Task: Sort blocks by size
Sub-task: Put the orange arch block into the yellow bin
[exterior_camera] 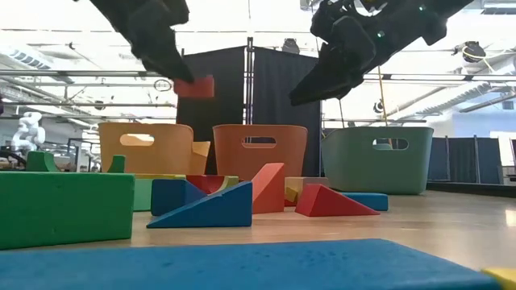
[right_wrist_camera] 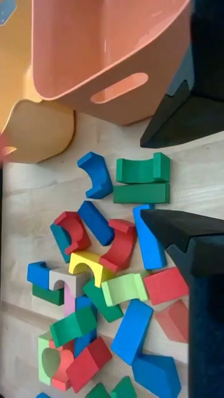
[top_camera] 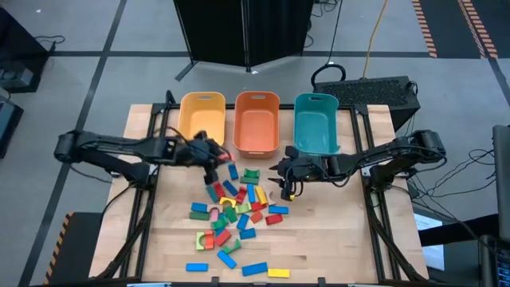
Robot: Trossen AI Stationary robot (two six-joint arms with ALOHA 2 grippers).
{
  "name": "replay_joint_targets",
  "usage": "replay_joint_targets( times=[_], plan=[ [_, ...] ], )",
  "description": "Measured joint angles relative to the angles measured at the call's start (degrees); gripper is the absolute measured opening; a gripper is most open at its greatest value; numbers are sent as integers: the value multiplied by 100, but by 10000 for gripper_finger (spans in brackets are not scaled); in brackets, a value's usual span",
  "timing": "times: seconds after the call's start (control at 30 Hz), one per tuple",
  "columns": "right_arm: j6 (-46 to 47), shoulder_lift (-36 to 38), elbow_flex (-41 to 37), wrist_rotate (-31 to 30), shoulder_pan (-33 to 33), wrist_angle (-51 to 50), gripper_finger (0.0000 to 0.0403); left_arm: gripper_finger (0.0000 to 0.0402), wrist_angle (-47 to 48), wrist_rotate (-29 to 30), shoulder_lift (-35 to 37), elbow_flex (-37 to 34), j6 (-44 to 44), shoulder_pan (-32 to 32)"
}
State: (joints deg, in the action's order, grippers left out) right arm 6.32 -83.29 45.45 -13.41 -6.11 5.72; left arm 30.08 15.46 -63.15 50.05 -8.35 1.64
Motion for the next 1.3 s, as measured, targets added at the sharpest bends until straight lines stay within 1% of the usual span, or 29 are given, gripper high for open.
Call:
replay_joint_targets(
  times=[0.1,0.2,0.33,0.5,0.8,1.07,1.23,1.3],
  plan=[
    [-3,0,0,0,0,4,160,126,415,199,429,142,12,359],
    [1,0,0,-2,0,9,160,126,790,206,708,189,13,808],
    [1,0,0,-4,0,64,160,126,1141,214,731,191,-4,1503],
    [-6,0,0,-4,0,355,160,126,1318,79,340,191,-12,2242],
    [-8,0,0,-3,0,497,160,126,1296,-450,-643,191,85,3209],
    [-8,0,0,-2,0,481,160,126,1286,-583,-1451,187,402,3772],
    [-71,0,0,-2,0,479,160,127,1255,-694,-1765,187,541,3940],
    [-95,0,0,-2,0,476,160,136,1219,-727,-1837,187,577,3971]
  ],
)
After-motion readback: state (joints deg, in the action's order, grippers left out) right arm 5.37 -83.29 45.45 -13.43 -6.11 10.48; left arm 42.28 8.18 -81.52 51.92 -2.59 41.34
